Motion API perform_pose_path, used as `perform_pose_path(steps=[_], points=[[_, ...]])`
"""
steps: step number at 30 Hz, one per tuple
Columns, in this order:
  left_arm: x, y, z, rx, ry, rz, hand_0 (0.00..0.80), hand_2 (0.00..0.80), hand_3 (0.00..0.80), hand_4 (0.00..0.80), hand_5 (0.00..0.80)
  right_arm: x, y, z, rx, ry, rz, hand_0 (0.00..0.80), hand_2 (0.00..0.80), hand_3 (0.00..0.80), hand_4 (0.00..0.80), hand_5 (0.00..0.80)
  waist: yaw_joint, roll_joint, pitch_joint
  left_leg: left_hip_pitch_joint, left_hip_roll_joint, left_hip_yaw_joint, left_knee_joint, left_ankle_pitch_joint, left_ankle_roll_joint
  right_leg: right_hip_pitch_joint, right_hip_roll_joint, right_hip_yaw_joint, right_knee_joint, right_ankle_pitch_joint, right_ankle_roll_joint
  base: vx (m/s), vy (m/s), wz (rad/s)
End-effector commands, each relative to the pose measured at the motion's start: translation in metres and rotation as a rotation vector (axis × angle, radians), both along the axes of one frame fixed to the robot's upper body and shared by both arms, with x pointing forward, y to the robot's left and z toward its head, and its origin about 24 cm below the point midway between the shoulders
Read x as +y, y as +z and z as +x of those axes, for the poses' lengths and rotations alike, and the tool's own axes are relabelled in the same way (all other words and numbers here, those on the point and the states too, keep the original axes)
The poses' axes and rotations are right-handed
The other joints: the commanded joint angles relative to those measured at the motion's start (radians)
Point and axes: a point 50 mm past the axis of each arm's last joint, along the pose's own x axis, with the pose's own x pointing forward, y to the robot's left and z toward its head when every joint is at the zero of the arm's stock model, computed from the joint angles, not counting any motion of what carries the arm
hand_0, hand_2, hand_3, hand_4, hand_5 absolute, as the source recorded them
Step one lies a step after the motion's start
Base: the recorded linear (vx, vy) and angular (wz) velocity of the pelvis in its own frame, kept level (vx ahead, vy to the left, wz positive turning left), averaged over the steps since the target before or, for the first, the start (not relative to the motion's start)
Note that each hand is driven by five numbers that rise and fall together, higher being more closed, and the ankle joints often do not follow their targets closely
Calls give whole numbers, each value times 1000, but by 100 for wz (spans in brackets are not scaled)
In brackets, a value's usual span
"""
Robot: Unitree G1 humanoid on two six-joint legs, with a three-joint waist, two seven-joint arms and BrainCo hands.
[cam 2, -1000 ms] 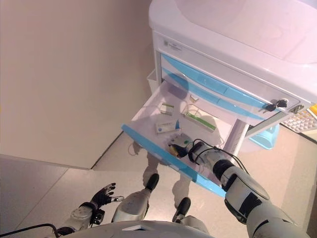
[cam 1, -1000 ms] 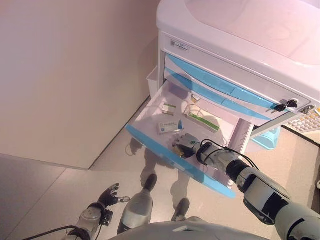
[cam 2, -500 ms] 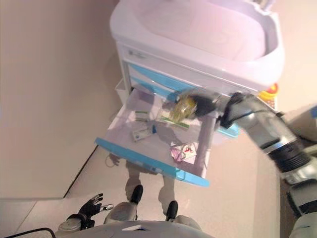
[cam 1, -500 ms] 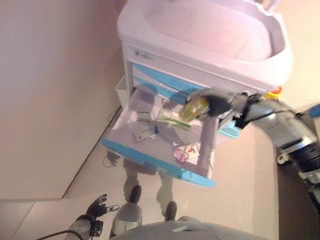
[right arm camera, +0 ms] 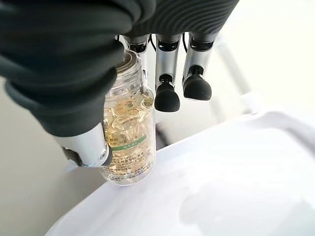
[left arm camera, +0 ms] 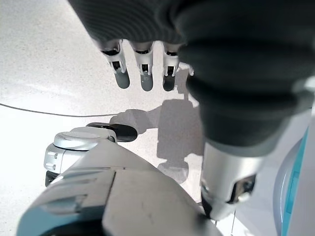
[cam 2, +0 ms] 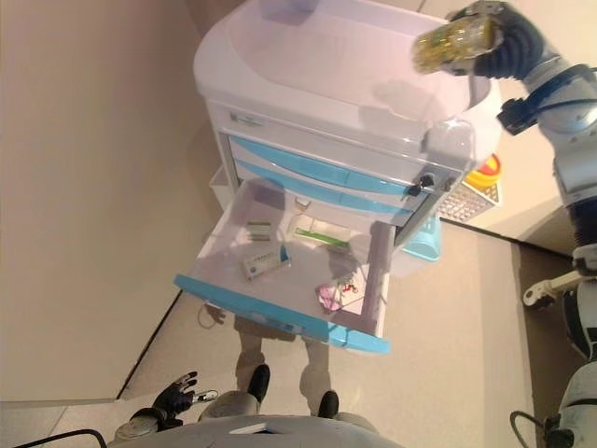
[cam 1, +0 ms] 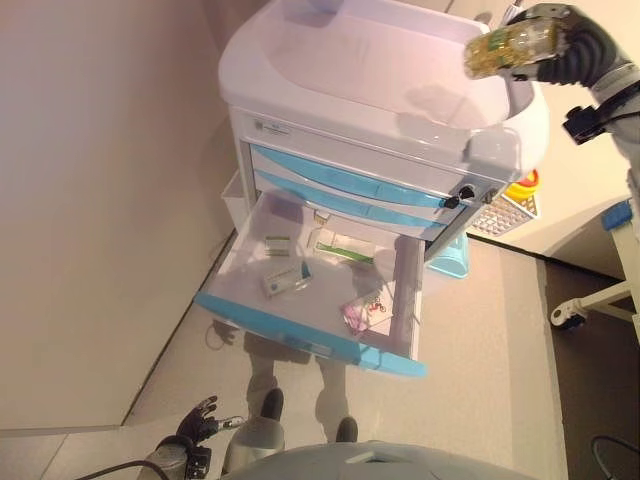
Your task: Open the drawer and pick up the medicine
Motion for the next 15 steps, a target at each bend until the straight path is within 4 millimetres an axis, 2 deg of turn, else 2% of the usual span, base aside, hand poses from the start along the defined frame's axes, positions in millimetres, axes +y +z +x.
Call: perform_pose_path(steps=[1, 6, 15], points=[[15, 1, -7, 57, -28, 54, 0, 0, 0, 0, 0, -7, 36, -3, -36, -87, -89, 800, 800, 800, 800, 800, 50, -31, -41, 29, -42, -26, 27, -134, 22, -32, -17, -24, 74, 8, 30, 31, 6, 2], [20, 3, -8, 54, -8, 69, 0, 0, 0, 0, 0, -26, 38, 5, 109, -245, -181, 800, 800, 800, 800, 800, 84, -35, -19, 17, -49, -53, 30, -125, 22, -33, -16, -37, 70, 11, 25, 35, 12, 16], [26, 9, -1, -6, 20, 75, 0, 0, 0, 0, 0, -37, 59, 2, 187, -396, -227, 800, 800, 800, 800, 800, 131, -44, 28, -21, -58, -94, 27, -108, 23, -53, -14, -64, 61, 17, 20, -11, -5, 17]])
